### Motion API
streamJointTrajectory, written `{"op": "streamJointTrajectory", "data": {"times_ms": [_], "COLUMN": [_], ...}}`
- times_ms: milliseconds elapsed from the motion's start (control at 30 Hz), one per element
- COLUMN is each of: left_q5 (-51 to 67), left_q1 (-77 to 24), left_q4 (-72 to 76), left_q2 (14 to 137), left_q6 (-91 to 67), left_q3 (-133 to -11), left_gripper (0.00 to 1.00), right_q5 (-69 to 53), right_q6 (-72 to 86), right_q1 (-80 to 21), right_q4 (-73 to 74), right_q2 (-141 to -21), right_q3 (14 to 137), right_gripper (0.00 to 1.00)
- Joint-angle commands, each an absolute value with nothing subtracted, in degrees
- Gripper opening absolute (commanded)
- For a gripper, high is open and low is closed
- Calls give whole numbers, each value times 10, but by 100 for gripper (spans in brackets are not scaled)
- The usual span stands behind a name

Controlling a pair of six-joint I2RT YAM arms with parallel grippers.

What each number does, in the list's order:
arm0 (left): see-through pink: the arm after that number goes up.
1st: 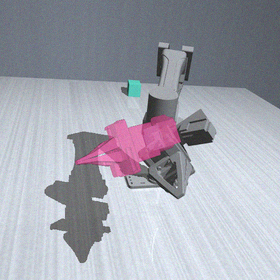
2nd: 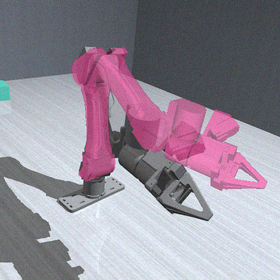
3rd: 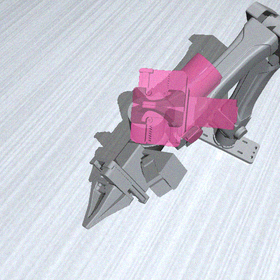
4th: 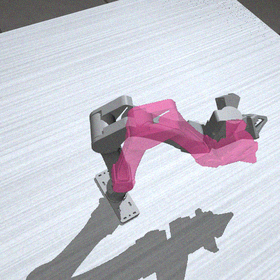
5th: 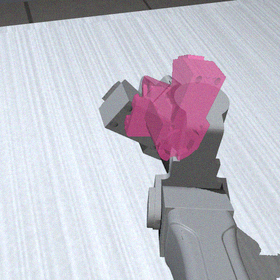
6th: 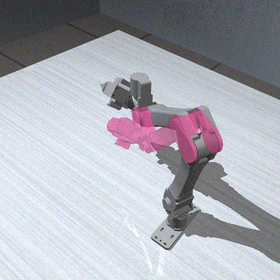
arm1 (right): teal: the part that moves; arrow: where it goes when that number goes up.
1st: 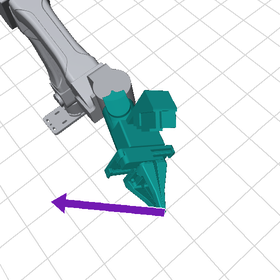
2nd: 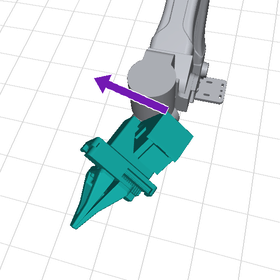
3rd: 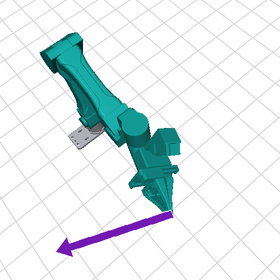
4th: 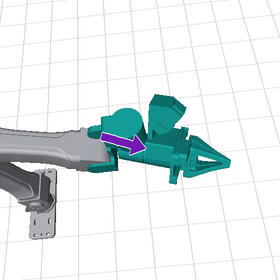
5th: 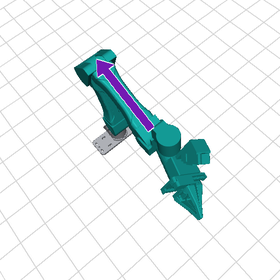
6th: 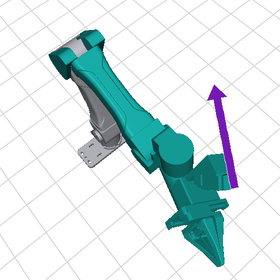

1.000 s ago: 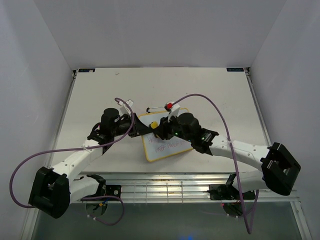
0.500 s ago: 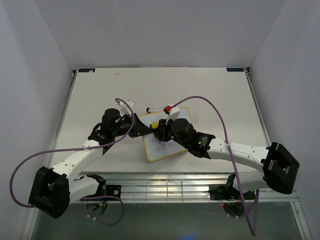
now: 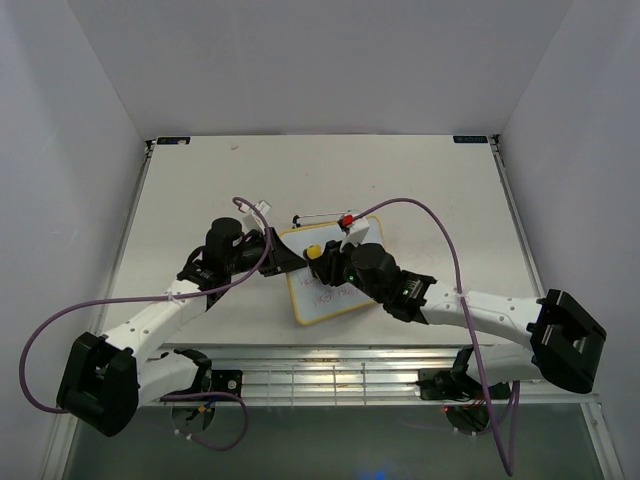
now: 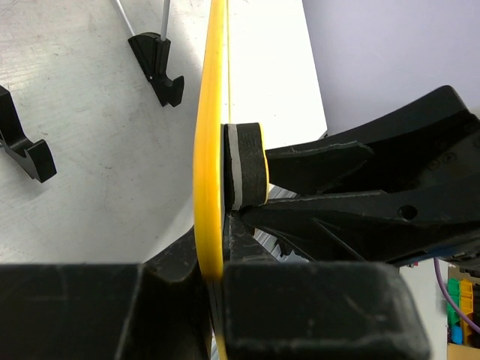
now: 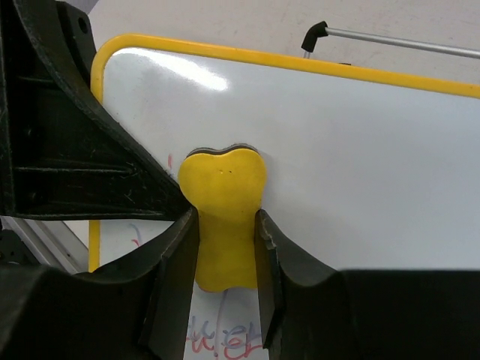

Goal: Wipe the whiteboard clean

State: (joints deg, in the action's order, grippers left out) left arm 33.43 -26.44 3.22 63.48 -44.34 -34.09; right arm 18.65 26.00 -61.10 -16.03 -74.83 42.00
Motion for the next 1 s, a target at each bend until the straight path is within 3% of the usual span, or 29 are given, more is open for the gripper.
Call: {"op": "streamJointTrajectory", "data": {"times_ms": [0,367,967], "left_q5": [441,429,404], "left_q1": [-294,-294,-294], "left_q4": [155,156,170], "left_q2": [596,599,594], "left_q6": [-459,-461,-478], "left_q3": [-366,-369,-367], "left_gripper": [0,0,0], "right_q5": [169,119,182], "right_q6": [295,270,320], "right_q1": [-592,-610,-708], "right_q4": [-56,-53,-16], "right_q2": [-774,-772,-775], "right_q3": [357,367,388], "right_gripper": [8,8,8]}}
